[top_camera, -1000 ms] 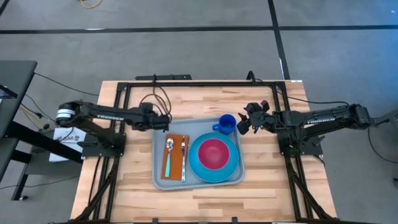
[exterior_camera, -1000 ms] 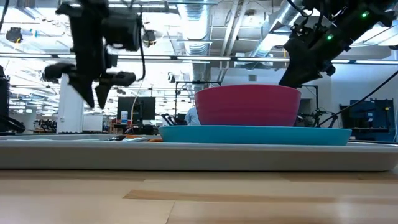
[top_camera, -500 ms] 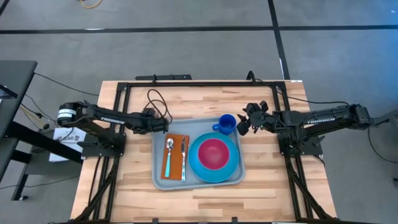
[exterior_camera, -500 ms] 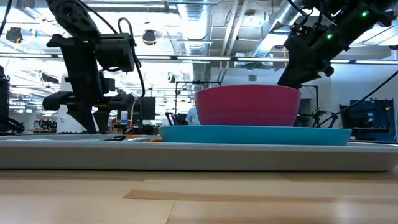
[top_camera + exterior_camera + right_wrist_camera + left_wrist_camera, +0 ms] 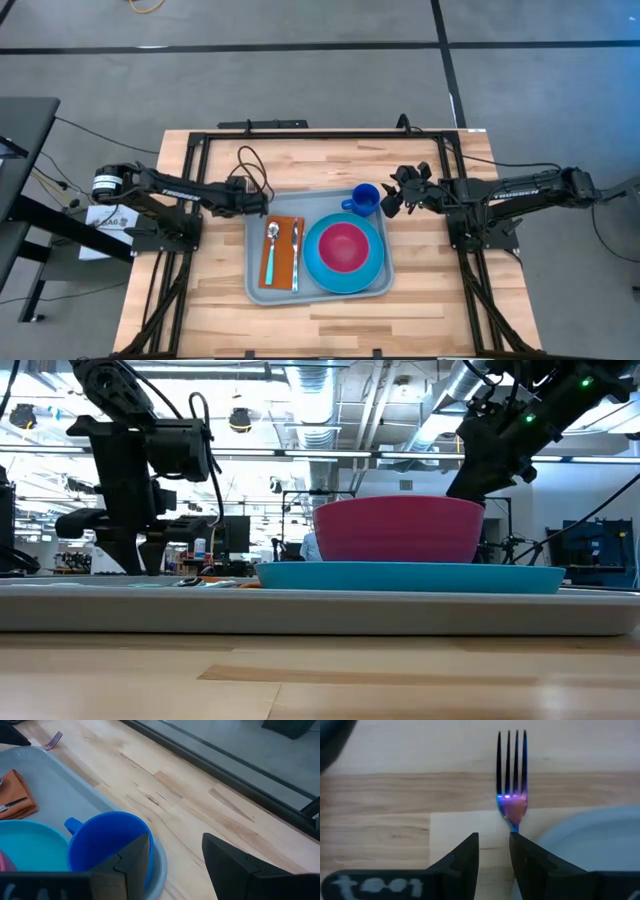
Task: Set up tray
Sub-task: Put the green fork between the green spoon and green table knife on top of the orange table napkin
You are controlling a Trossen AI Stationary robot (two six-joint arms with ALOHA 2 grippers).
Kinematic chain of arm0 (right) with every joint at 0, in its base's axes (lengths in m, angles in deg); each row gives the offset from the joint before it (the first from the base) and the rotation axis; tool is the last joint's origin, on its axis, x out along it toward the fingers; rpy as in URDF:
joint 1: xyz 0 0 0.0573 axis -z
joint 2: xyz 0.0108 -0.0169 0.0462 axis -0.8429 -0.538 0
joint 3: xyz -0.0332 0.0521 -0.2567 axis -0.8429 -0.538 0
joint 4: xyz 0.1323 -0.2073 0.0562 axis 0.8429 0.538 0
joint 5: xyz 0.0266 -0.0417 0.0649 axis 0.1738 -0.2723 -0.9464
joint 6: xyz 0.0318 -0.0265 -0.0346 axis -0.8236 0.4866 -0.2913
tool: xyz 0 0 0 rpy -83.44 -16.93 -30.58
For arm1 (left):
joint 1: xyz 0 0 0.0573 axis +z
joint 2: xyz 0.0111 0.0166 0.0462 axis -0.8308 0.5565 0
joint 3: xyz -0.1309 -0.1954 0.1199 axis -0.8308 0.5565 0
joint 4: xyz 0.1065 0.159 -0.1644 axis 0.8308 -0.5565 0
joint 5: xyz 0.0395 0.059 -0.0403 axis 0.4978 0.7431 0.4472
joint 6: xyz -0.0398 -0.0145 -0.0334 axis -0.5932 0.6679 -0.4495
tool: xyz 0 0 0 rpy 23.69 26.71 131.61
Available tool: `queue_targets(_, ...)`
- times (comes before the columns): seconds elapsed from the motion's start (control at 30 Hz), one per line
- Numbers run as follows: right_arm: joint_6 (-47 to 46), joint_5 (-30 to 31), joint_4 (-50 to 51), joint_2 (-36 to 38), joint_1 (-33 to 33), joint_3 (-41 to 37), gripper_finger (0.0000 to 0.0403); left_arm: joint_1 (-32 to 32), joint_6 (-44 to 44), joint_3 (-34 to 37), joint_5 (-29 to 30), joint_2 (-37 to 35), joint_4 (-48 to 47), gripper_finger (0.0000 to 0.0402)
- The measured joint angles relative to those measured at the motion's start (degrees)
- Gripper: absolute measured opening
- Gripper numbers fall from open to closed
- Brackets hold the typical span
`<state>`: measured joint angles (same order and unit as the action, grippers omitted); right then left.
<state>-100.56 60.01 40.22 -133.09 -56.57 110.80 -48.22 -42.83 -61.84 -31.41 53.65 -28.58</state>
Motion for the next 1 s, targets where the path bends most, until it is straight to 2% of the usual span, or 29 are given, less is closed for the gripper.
queue_targets(0.17,0.0,0.0,0.0,0.0,0.0,0.0,0.0177,-1.3,-1.4,0.0,0.2,0.0,-4.1,0.0099)
queue_targets(0.33,0.0,0.0,0.0,0.0,0.0,0.0,0.0177,-3.8,-6.2,0.0,-3.4,0.0,-8.4,0.0099)
queue_targets(0.63,0.0,0.0,0.0,0.0,0.0,0.0,0.0177,-9.0,-8.8,0.0,0.4,0.1,-0.9,0.0099)
queue_targets(1.0,0.0,0.0,0.0,0.0,0.0,0.0,0.0177,-5.8,-5.3,0.0,1.8,0.1,1.7,0.0099)
